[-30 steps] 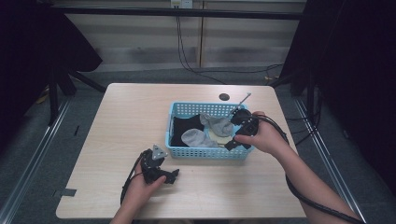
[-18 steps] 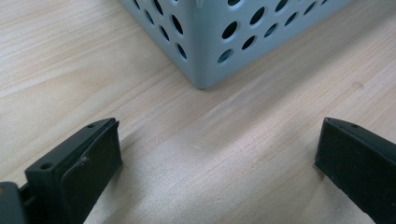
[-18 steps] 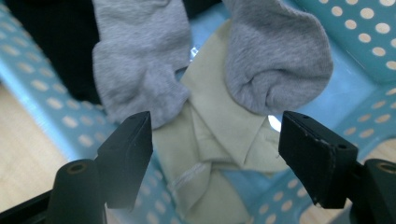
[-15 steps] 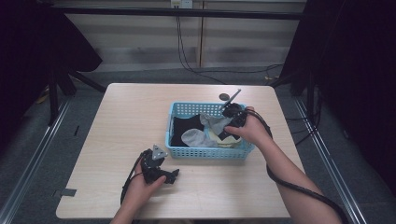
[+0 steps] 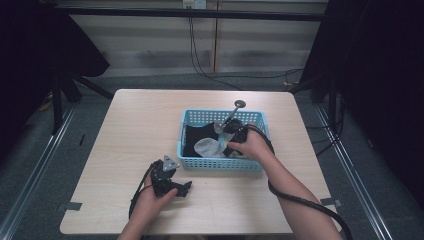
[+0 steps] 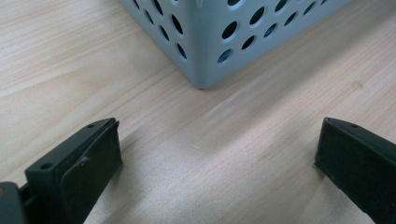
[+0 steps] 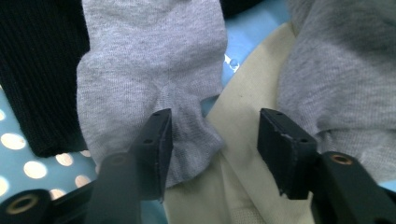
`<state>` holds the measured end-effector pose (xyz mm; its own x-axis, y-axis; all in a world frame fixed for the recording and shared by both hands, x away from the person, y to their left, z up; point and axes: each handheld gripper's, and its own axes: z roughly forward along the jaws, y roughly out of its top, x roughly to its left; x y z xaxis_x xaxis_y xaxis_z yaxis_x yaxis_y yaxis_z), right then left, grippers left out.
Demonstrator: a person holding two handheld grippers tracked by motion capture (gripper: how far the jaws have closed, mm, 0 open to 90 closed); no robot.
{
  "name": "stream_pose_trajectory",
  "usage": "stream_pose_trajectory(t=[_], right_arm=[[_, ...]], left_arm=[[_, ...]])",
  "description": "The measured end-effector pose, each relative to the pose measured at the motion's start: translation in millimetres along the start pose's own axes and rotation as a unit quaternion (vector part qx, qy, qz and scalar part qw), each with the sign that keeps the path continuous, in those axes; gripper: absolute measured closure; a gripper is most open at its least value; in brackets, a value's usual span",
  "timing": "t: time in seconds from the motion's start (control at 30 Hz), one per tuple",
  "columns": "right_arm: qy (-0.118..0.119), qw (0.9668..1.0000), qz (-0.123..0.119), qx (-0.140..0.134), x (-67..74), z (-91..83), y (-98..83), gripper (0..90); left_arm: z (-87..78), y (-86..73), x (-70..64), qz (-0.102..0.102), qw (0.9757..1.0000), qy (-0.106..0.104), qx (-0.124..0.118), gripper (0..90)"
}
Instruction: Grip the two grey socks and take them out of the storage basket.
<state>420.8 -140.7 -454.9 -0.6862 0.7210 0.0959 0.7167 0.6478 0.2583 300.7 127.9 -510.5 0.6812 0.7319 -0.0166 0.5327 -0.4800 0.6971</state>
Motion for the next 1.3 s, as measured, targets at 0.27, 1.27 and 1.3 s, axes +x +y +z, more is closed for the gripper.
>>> stream_pose_trajectory(t=[0.27,1.27,1.3], right_arm=[[0.013,0.9992,-0.024,0.029,2.3,5.3,-1.5,81.6],[-0.031,0.9995,-0.008,-0.007,-10.0,-22.0,-2.1,34.0],[-0.032,0.9994,-0.006,-0.012,-9.0,-23.1,-0.2,33.3]], left_arm=[[0.0,0.0,0.1,0.0,1.0,0.0,0.0,0.0],[-0.1,-0.1,0.8,0.002,1.0,-0.004,0.0,0.0],[-0.1,-0.2,0.8,0.002,1.0,-0.004,-0.001,0.0]])
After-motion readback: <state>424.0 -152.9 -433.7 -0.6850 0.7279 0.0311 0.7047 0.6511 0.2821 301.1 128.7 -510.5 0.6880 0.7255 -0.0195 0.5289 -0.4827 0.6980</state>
